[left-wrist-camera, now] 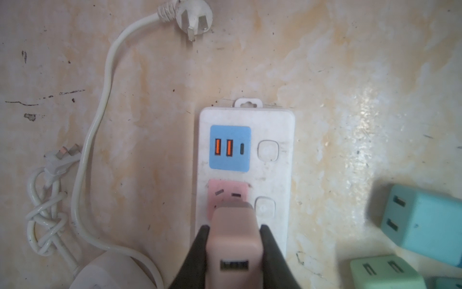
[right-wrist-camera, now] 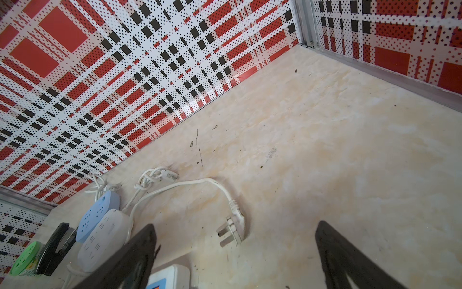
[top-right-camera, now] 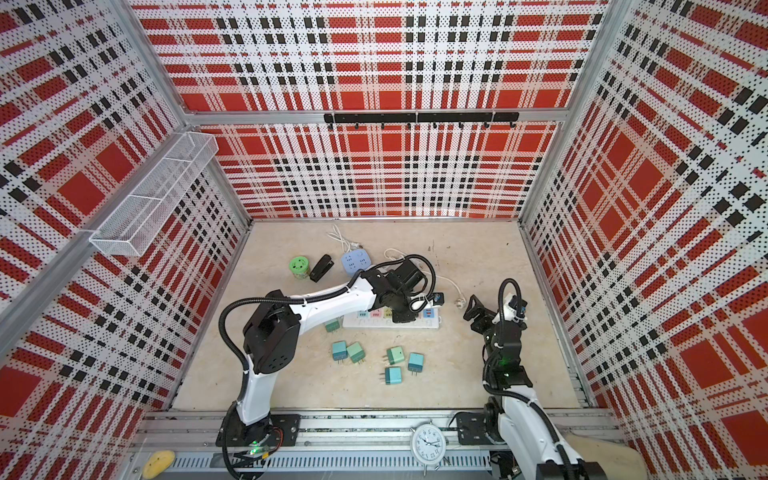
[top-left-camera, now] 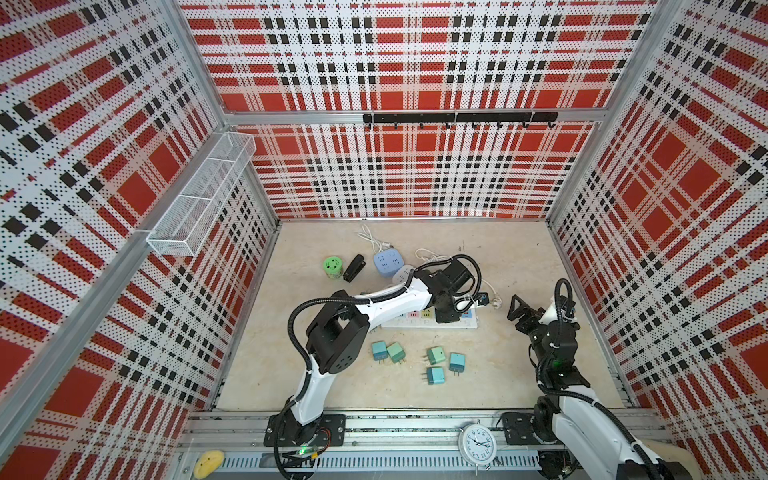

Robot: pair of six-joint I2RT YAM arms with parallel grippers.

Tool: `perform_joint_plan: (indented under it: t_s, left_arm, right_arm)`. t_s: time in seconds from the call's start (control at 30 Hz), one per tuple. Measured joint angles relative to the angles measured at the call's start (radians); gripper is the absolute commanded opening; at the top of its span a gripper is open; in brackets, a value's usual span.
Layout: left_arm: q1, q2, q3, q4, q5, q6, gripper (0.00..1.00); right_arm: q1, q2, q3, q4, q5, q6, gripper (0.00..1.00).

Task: Insert the plug
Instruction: 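Lower and press the pink adapter into the pink socket with the left gripper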

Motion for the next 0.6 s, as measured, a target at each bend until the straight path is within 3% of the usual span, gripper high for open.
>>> perform_joint_plan:
  t_s: [0.6]
  left_arm:
    - [0.005,0.026,0.0,0.047,0.037,-0.011,0.0]
  right_arm:
    - [0.0,0.0,0.0,0.0,-0.004,0.0,1.0]
